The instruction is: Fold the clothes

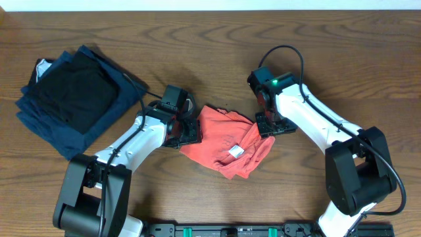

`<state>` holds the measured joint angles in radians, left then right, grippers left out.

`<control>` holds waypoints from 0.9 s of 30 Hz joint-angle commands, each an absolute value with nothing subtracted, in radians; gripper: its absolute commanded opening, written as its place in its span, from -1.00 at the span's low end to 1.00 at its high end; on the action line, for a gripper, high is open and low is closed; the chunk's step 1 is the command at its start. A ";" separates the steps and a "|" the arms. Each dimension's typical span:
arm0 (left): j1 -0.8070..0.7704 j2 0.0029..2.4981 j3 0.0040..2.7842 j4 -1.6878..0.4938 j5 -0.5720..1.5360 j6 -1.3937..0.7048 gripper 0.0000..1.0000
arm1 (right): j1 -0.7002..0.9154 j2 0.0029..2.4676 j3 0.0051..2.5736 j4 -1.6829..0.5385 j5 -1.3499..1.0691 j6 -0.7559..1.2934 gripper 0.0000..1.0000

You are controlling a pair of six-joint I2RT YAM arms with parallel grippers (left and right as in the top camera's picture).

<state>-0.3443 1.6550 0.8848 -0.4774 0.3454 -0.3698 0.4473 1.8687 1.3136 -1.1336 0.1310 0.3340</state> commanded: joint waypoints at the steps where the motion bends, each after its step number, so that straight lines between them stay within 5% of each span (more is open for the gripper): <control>1: -0.344 1.650 0.882 -0.486 0.348 -0.369 0.16 | 0.428 1.838 1.309 -1.161 0.160 0.383 0.00; 11: -0.344 1.504 0.964 -0.500 0.239 -0.357 0.33 | 0.358 1.721 1.309 -1.236 0.218 0.504 0.01; 15: -0.344 1.502 0.964 -0.439 0.231 -0.357 0.41 | 0.369 1.641 1.309 -1.166 0.035 0.345 0.02; 19: -0.345 1.538 0.964 -0.387 0.268 -0.358 0.41 | 0.395 1.622 1.309 -1.160 -0.058 0.278 0.32; 27: -0.369 1.620 0.964 -0.316 0.330 -0.357 0.42 | 0.411 1.623 1.297 -1.105 -0.156 0.245 0.26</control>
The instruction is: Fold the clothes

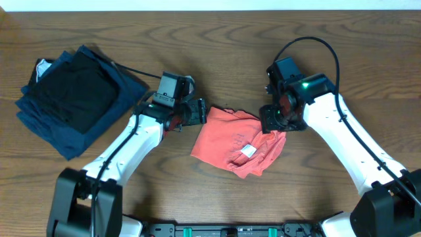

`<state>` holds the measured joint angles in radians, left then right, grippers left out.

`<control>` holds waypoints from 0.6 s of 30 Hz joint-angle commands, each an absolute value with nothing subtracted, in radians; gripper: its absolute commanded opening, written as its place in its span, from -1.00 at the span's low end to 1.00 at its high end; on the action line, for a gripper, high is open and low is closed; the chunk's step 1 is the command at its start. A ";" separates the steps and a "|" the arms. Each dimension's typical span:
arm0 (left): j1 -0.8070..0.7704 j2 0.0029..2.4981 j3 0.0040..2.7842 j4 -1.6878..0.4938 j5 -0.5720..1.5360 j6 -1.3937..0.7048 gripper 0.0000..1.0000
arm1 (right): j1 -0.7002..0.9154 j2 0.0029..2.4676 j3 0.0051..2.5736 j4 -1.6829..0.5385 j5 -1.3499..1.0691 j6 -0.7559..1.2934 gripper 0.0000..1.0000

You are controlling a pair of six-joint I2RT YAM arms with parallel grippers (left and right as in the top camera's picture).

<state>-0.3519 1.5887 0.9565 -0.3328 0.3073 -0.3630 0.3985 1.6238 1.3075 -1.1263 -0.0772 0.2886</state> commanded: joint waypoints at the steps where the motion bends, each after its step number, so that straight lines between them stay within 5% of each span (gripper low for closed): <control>1: -0.379 1.637 0.964 -0.300 0.329 -0.357 0.43 | 0.416 1.623 1.288 -1.076 -0.158 0.246 0.21; 6: -0.420 1.715 0.964 -0.238 0.329 -0.357 0.43 | 0.429 1.624 1.190 -0.946 -0.166 0.247 -0.06; 18: -0.423 1.795 0.963 -0.482 0.329 -0.404 0.21 | 0.394 1.624 0.926 -0.782 -0.038 0.268 -0.07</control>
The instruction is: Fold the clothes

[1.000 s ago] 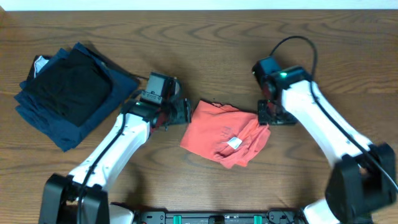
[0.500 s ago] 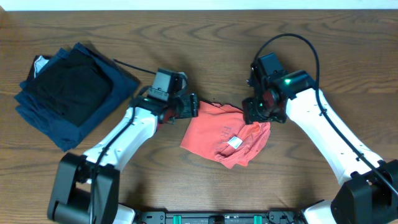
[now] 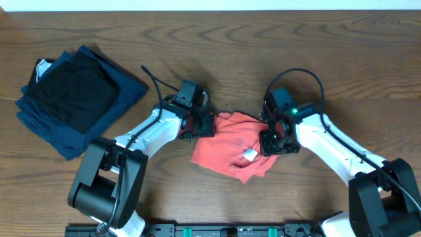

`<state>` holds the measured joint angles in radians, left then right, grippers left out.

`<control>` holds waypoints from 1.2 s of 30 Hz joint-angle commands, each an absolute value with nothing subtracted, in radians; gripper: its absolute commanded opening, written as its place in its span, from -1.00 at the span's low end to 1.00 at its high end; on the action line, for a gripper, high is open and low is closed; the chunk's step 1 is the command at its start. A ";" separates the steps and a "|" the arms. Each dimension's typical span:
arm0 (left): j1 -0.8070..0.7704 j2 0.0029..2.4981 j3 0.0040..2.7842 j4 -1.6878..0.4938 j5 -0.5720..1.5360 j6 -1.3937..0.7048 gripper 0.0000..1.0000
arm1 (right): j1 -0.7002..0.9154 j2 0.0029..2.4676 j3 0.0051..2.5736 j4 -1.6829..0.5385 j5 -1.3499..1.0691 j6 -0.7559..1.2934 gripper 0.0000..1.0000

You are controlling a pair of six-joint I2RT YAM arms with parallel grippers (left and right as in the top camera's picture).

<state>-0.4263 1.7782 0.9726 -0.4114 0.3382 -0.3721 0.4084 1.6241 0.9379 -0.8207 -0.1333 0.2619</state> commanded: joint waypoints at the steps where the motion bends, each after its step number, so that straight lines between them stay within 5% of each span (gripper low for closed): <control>1: -0.423 1.795 0.963 -0.519 0.329 -0.430 0.16 | 0.387 1.624 0.925 -0.756 0.007 0.268 -0.05; 5: -0.423 1.789 0.963 -0.673 0.331 -0.575 0.11 | 0.341 1.624 0.926 -0.610 0.157 0.257 0.11; 10: -0.423 1.718 0.964 -0.765 0.355 -0.654 0.11 | 0.265 1.623 0.962 -0.454 0.059 0.120 0.28; 19: -0.396 1.429 0.966 -0.607 0.128 -0.575 0.61 | 0.282 1.544 1.145 -0.843 -0.386 0.060 0.26; 26: -0.396 1.460 0.966 -0.500 0.154 -0.472 0.47 | 0.453 1.538 1.098 -1.064 -0.499 -0.054 0.16; 36: -0.403 1.655 0.966 -0.518 0.380 -0.472 0.35 | 0.588 1.538 0.925 -1.028 -0.463 0.041 0.14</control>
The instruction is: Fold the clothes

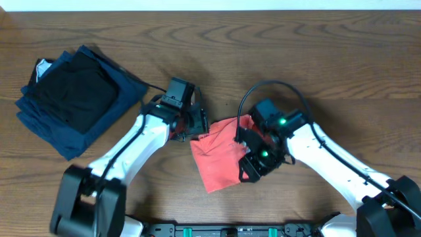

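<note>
A coral-red garment lies at the table's front middle as a narrow slanted shape with its right part turned over to the left. My left gripper sits at the garment's upper left corner and looks shut on the cloth there. My right gripper lies on the garment's right edge, apparently shut on the turned-over layer; its fingertips are mostly hidden under the wrist. No label shows on the cloth.
A stack of folded clothes, a black piece on top of navy ones, lies at the back left. Bare wooden table runs around the garment and along the far side.
My right gripper has moved left and toward the front, over the garment. The cloth is narrower and its white label no longer shows. My left gripper stays at the upper left corner.
First the grippers sat at the left and right edges of the crumpled red garment. Then they were farther apart, with the cloth stretched between them. Later they were closer together again. Now the right side lies over the left.
</note>
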`<state>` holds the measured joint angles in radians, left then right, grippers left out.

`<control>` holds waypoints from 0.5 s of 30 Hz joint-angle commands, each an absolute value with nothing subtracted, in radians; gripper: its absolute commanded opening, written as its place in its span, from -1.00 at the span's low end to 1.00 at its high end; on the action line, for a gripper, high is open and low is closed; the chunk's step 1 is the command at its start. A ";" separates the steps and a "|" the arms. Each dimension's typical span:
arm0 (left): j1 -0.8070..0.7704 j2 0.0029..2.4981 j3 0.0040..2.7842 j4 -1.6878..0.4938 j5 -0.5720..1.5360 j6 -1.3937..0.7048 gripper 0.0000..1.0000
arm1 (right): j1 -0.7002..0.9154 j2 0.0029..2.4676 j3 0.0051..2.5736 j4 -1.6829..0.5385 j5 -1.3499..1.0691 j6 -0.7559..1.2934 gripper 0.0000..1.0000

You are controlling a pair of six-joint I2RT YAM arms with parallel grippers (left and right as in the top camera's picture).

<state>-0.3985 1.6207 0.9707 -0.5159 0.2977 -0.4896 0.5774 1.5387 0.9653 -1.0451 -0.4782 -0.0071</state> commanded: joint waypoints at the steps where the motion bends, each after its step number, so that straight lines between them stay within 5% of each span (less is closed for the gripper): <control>1: -0.407 1.671 0.966 -0.519 0.382 -0.472 0.33 | 0.582 1.538 0.908 -1.007 -0.419 0.086 0.14; 7: -0.440 1.735 0.966 -0.578 0.382 -0.476 -0.05 | 0.483 1.537 0.898 -0.920 0.075 0.462 0.19; 15: -0.456 1.739 0.966 -0.748 0.381 -0.503 -0.49 | 0.295 1.537 0.964 -0.786 0.182 0.511 0.20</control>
